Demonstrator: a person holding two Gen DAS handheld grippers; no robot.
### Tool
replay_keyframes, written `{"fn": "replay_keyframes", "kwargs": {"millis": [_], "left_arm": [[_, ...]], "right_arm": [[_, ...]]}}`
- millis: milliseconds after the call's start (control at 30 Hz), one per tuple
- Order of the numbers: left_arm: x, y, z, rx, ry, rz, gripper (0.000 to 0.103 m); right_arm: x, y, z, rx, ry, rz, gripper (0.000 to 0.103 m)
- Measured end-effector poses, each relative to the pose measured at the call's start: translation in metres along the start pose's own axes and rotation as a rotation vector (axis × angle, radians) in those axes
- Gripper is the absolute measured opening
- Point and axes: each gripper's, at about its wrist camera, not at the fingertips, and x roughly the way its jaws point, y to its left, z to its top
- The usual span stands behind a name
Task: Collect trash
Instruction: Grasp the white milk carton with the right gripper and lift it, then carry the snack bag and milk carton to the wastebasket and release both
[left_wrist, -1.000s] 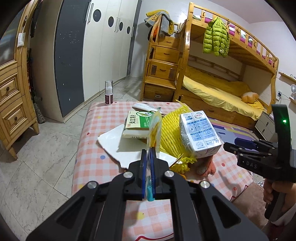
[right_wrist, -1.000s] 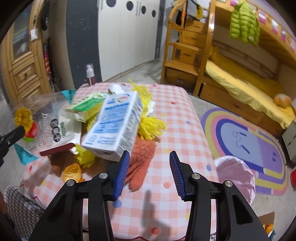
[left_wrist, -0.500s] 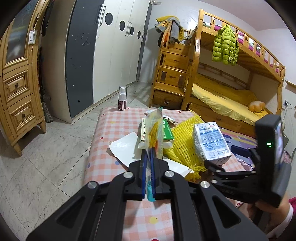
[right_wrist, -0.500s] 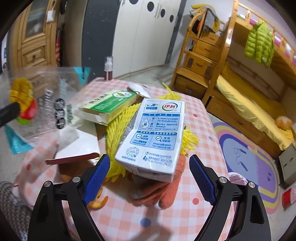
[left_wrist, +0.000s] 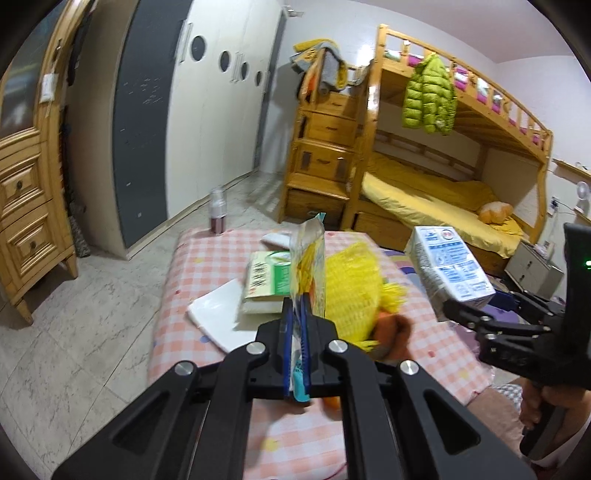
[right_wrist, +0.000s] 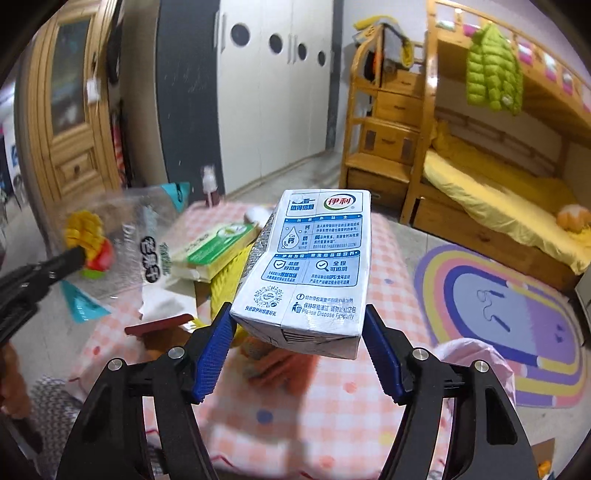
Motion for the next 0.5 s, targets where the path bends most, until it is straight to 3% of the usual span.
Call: {"fn": "replay_keyframes", "kwargs": {"millis": [133,500], "left_arm": [[0.002,-0.034,0.005,0.038,0.001,-0.074,0.002],[0.043,-0.163,-0.004,0.224,0.079,-0.248,0.002]], "right_arm": [[-0.024,-0.029,-0.009,0.067,-0.010,0.022,0.068],[-0.057,-0.116,-0.053,0.220,0.000,-0.117,0.069]]}}
